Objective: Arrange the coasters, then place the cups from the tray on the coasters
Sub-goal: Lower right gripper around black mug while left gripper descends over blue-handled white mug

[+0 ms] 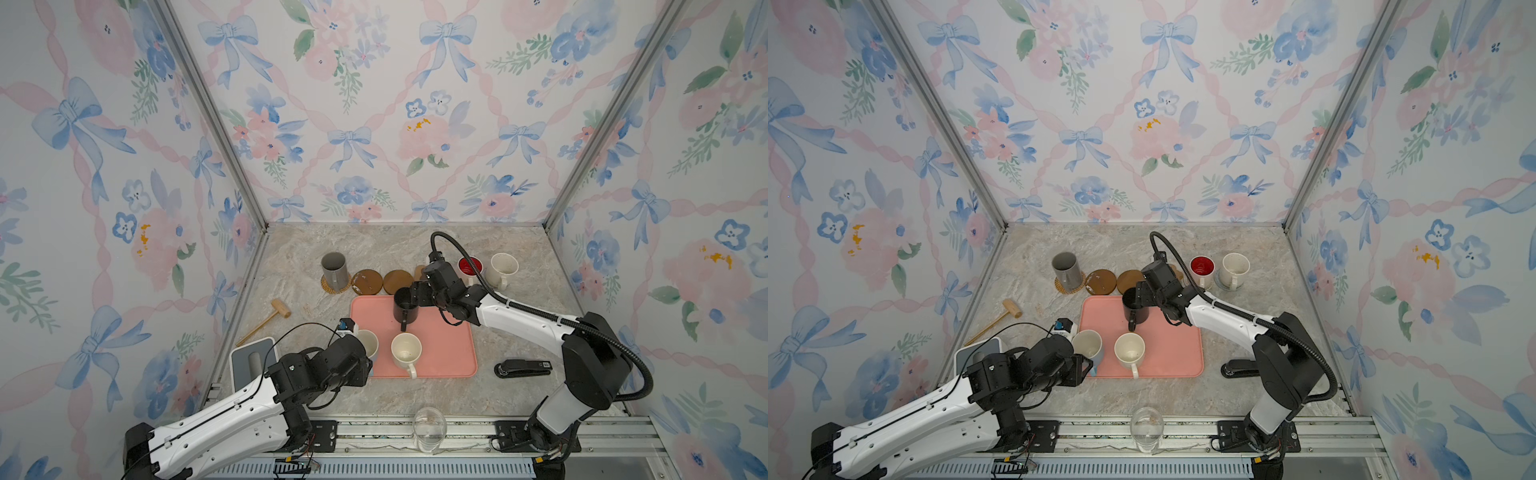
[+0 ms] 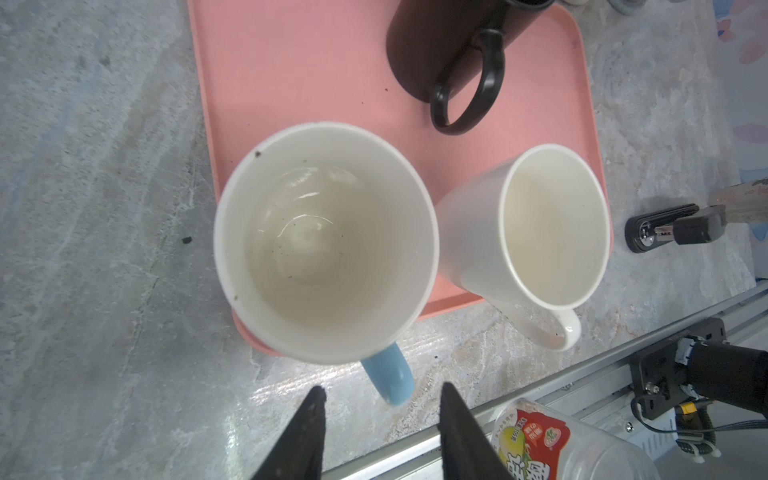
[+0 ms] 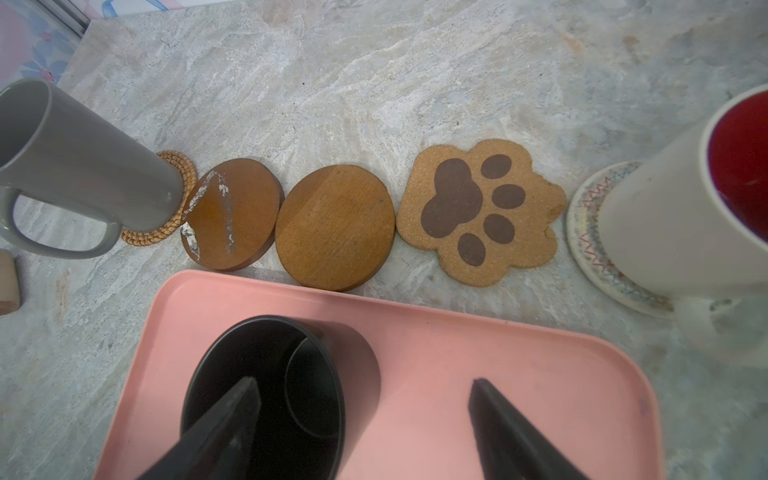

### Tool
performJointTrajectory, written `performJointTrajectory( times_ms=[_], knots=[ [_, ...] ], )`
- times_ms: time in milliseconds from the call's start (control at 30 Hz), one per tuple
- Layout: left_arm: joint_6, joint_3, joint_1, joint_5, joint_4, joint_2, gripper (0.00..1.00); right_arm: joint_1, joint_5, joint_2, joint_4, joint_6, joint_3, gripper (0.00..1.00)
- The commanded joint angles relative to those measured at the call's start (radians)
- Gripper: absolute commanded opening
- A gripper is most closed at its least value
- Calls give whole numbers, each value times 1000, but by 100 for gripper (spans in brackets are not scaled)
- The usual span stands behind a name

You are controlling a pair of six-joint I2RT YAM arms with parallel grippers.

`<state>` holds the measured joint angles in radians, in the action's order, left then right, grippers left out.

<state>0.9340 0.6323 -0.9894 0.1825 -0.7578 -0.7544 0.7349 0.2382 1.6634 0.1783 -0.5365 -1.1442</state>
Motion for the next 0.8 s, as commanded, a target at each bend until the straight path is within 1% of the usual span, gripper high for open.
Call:
performJointTrajectory(
  times_ms=[0,300,467,767],
  knots=[
    [14,3,-6,24,-18,-18,42,-9,-12,16,-7,-13,-30,82],
    [36,16,-8,27,-16,-48,43,-5,17,-3,10,-14,-18,82],
    [65,17,-19,42,-15,-62,43,-6,39,-58,14,-10,5,82],
    [114,36,-44,61,-14,-148,45,-8,64,-100,21,-3,30,83]
  ],
)
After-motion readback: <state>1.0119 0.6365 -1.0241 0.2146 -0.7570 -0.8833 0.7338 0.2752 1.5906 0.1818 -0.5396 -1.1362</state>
